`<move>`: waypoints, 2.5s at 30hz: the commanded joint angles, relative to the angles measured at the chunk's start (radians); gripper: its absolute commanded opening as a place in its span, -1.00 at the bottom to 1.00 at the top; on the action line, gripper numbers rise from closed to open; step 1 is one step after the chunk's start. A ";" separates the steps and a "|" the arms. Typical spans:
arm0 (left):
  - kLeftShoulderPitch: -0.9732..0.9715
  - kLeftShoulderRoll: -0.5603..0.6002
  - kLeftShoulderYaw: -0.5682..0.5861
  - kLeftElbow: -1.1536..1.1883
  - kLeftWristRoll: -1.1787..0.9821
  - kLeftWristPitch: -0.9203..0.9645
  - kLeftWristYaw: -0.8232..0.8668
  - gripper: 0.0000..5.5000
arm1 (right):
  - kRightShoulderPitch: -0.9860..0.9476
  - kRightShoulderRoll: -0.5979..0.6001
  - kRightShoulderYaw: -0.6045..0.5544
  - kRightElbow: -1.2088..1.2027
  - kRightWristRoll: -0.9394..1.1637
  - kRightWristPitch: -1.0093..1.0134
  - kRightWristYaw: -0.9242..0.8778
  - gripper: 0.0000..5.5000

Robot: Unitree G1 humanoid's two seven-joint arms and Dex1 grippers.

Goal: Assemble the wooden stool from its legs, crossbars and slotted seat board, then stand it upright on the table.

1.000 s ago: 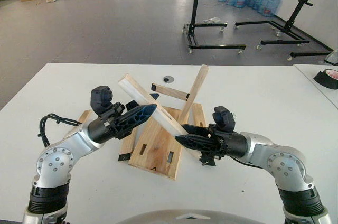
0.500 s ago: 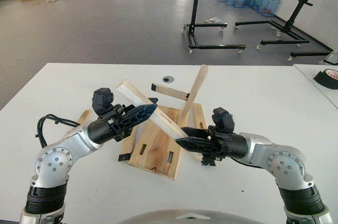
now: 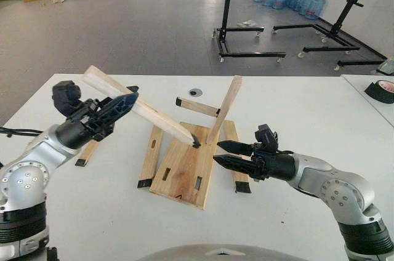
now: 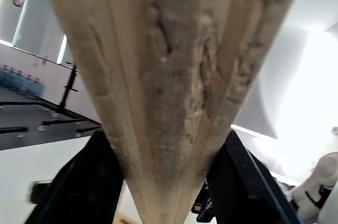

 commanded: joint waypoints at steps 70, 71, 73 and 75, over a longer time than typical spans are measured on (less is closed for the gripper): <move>-0.306 -0.114 -0.373 0.464 0.621 -0.342 -0.344 -0.26 | -0.108 -0.227 0.485 0.077 -1.010 -0.557 0.298 0.28; -0.322 -0.121 -0.387 0.487 0.638 -0.353 -0.357 -0.26 | -0.106 -0.223 0.488 0.086 -1.015 -0.561 0.296 0.28; -0.350 -0.130 -0.407 0.528 0.672 -0.376 -0.380 -0.26 | -0.109 -0.217 0.488 0.098 -1.017 -0.563 0.294 0.28; -0.380 -0.130 -0.416 0.573 0.690 -0.371 -0.401 -0.26 | -0.113 -0.215 0.488 0.104 -1.019 -0.563 0.293 0.28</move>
